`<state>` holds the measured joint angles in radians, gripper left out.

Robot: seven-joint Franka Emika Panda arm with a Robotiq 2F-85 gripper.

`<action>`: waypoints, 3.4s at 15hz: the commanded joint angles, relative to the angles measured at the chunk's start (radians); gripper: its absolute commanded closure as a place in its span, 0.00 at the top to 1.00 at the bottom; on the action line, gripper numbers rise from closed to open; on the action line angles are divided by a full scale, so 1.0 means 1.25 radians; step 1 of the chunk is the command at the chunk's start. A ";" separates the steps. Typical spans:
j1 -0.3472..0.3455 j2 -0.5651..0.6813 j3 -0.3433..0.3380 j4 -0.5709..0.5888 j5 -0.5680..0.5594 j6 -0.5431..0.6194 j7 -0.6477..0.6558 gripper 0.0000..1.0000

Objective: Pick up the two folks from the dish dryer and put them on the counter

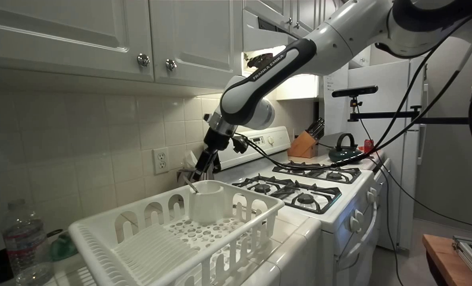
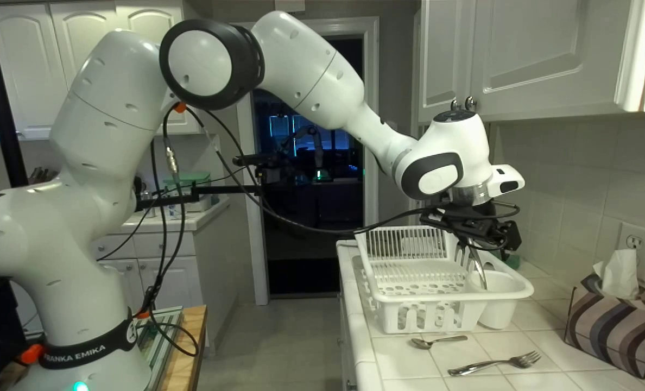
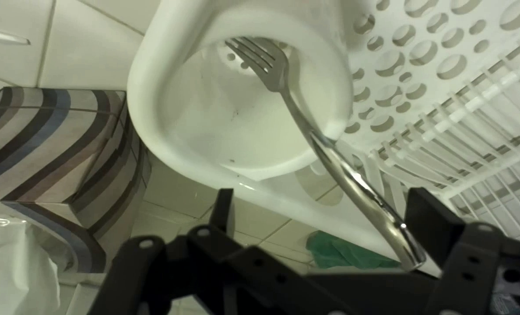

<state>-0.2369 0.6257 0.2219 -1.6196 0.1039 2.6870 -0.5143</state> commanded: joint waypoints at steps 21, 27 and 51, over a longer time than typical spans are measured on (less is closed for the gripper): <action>0.053 0.042 -0.005 -0.012 -0.035 0.089 -0.063 0.31; 0.053 0.044 -0.006 -0.015 -0.049 0.108 -0.059 0.58; 0.040 0.038 -0.013 -0.026 -0.079 0.238 -0.017 0.02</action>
<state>-0.1796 0.6767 0.2019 -1.6382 0.0362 2.9361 -0.5760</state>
